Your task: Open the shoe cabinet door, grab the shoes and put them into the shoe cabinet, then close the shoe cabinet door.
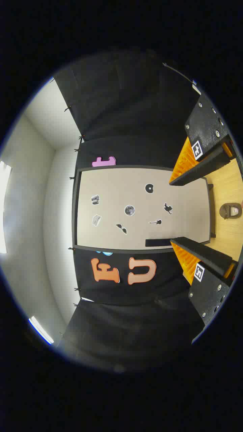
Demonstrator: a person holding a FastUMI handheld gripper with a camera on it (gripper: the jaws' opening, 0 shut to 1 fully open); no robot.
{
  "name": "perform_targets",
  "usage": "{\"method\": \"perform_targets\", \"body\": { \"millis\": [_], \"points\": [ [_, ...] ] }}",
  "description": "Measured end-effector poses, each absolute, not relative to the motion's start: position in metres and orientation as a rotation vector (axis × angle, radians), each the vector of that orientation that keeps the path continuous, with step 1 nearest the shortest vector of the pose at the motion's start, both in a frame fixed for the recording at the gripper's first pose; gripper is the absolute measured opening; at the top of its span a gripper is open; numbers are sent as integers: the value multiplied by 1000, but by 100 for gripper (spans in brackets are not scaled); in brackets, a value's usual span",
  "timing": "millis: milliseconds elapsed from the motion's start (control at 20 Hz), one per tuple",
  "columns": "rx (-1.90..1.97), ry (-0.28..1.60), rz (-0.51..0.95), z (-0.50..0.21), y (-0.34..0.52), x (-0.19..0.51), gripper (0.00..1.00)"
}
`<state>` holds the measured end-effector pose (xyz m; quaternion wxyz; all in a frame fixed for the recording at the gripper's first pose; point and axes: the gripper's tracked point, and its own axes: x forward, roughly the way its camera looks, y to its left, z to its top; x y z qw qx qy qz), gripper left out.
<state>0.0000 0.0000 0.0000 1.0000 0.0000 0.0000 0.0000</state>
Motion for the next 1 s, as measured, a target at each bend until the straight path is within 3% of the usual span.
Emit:
{"method": "perform_targets", "body": {
  "millis": [1000],
  "points": [
    [8, 40, -9, -9, -2, 5, 95]
  ]
}}
